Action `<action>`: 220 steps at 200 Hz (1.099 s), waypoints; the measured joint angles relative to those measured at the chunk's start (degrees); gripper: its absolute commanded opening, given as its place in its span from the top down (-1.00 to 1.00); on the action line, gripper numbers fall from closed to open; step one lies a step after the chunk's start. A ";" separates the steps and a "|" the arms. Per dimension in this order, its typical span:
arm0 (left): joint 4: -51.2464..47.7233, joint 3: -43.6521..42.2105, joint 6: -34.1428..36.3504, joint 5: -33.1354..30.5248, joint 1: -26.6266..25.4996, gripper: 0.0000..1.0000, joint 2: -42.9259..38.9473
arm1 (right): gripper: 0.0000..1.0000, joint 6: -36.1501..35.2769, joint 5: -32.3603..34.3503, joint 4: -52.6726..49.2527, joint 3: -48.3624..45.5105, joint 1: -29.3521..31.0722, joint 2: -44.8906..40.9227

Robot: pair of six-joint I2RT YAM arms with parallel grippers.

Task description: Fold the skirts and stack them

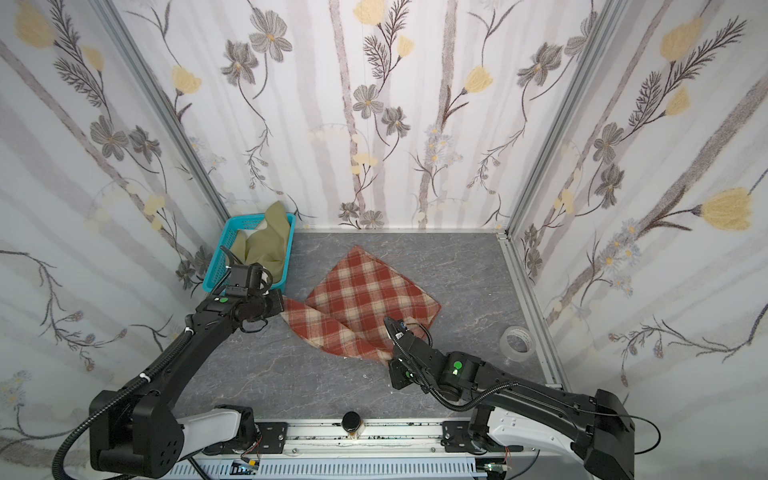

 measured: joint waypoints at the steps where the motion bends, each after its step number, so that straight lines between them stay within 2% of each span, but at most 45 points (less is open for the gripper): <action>1: -0.07 0.00 0.00 -0.02 0.00 1.00 -0.02 | 1.00 0.00 -0.02 0.02 0.00 0.02 0.09; 94: -6.14 8.17 -0.07 -8.44 -0.20 1.00 -6.36 | 1.00 -1.11 -1.16 0.20 8.00 4.74 3.37; 166: -10.75 11.87 1.03 -14.34 -0.20 1.00 -9.55 | 1.00 0.22 0.90 -0.35 11.06 11.65 4.09; 192: -11.74 14.10 1.07 -14.75 -0.22 1.00 -8.90 | 1.00 1.70 0.92 0.61 9.99 12.20 3.87; 220: -11.67 17.00 1.05 -14.25 -1.92 1.00 -4.33 | 1.00 3.28 1.01 1.05 7.87 10.84 2.47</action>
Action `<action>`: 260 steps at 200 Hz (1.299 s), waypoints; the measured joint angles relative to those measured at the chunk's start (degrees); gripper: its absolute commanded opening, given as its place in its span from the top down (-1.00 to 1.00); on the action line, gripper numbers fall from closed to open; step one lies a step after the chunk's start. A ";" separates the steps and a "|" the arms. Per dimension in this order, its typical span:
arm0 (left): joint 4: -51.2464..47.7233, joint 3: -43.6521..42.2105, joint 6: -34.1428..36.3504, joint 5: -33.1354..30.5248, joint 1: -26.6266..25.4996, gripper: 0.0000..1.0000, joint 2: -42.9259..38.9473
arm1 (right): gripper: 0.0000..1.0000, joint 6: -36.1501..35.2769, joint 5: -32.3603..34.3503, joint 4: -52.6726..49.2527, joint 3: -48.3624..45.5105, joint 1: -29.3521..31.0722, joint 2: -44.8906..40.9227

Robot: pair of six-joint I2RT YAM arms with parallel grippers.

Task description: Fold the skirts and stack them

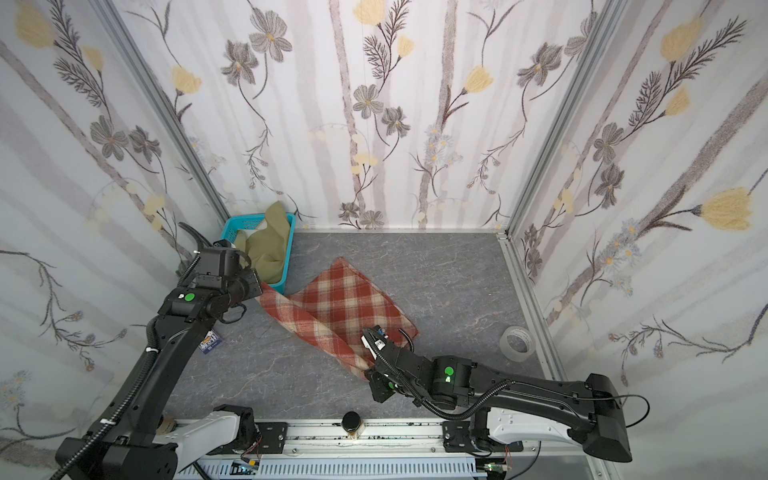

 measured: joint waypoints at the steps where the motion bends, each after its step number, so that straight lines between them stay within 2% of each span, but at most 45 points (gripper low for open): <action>1: 0.02 0.04 0.00 0.04 -0.09 1.00 0.15 | 1.00 0.07 0.00 0.00 -0.11 -0.17 -0.07; 56: 3.82 4.33 -1.18 0.74 -6.54 1.00 12.63 | 1.00 2.16 -2.97 0.92 -5.57 -9.09 -2.49; 93: 5.44 11.69 -1.60 0.52 -9.05 1.00 20.98 | 1.00 2.71 -6.32 1.77 -6.99 -13.84 -2.86; 132: 6.03 16.94 -1.79 -0.02 -9.31 1.00 25.62 | 1.00 2.69 -9.18 1.81 -7.10 -16.52 -2.91; 199: 6.75 22.32 -2.19 -0.11 -10.73 1.00 32.22 | 1.00 2.69 -10.86 1.68 -7.21 -22.62 -2.93; 260: 6.88 27.30 -2.36 -0.11 -11.30 1.00 37.97 | 1.00 2.45 -10.99 1.46 -7.19 -25.51 -1.49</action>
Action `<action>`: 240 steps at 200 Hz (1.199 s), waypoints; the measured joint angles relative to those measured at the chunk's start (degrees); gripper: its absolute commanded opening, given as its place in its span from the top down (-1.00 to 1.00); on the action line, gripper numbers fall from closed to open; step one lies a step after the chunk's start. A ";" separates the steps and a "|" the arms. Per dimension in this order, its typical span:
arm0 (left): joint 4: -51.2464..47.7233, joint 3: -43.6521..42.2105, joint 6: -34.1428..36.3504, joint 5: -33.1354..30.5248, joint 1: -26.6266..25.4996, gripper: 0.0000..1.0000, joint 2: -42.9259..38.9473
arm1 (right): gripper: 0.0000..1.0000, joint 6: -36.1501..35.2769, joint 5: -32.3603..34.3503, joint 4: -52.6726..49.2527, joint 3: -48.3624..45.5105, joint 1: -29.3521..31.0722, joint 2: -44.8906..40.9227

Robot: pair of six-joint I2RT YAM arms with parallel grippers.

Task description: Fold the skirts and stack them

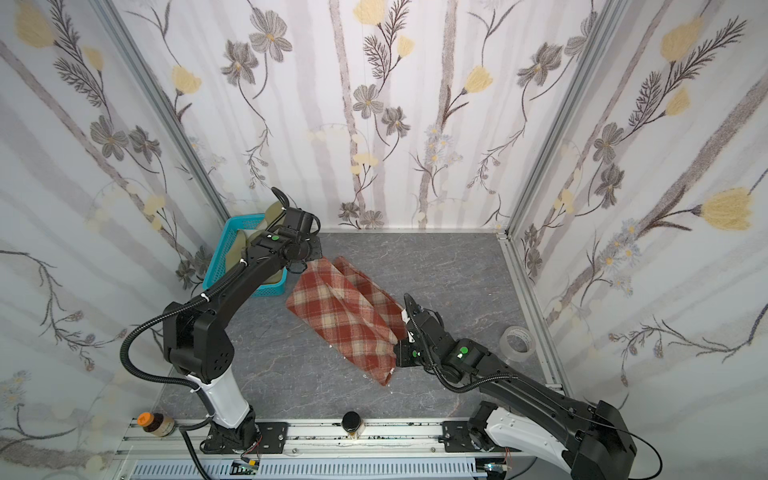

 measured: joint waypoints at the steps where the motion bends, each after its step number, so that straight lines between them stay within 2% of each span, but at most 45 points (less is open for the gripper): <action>1: 0.00 0.07 0.00 0.00 0.00 1.00 0.07 | 1.00 0.00 0.00 0.00 0.00 -0.04 0.04; 92: 0.28 7.52 -0.85 0.00 -0.39 1.00 7.82 | 1.00 -2.43 0.09 -1.62 2.56 -4.74 4.37; 158: 0.39 12.90 -0.83 0.02 -0.44 1.00 14.97 | 1.00 -5.05 0.22 -2.34 5.84 -8.09 10.78; 240: 0.52 14.36 -0.63 -0.20 -0.44 1.00 19.15 | 1.00 -7.08 -0.24 -1.55 6.43 -10.69 14.51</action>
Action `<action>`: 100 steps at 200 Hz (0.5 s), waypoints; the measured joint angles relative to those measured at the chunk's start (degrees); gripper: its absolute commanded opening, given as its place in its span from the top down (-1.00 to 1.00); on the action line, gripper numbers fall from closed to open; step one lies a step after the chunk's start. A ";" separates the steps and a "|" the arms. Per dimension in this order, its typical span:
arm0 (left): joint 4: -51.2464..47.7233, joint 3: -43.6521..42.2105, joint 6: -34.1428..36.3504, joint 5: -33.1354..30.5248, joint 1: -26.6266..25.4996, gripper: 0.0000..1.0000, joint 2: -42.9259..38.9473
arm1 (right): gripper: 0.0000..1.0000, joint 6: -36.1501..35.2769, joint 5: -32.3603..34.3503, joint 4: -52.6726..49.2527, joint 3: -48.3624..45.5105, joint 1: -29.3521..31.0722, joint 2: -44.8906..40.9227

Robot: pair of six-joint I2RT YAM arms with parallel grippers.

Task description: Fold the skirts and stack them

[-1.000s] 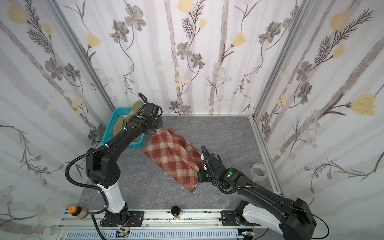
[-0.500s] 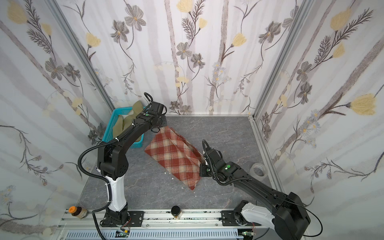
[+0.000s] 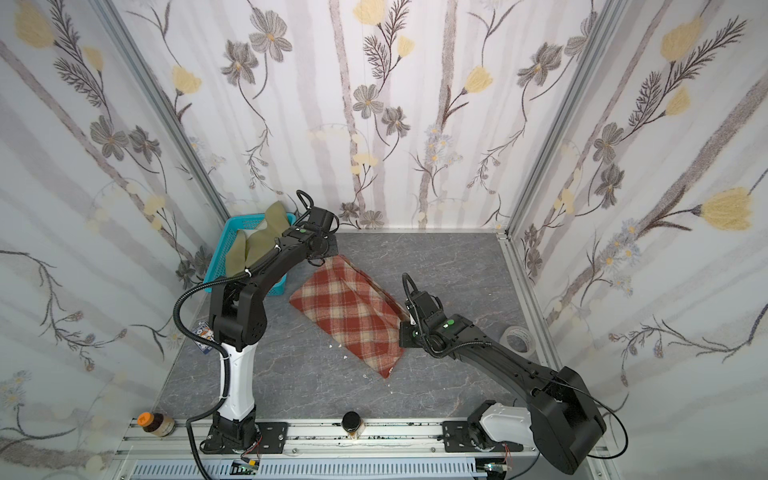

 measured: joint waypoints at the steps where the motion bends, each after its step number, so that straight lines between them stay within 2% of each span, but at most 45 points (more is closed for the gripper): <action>1: -0.02 0.02 0.00 0.00 0.00 1.00 0.07 | 1.00 0.00 0.00 0.02 -0.07 -0.02 0.00; 100: 0.24 1.22 1.16 -0.98 0.22 1.00 3.63 | 1.00 -0.17 -1.16 3.54 -2.49 -1.33 4.31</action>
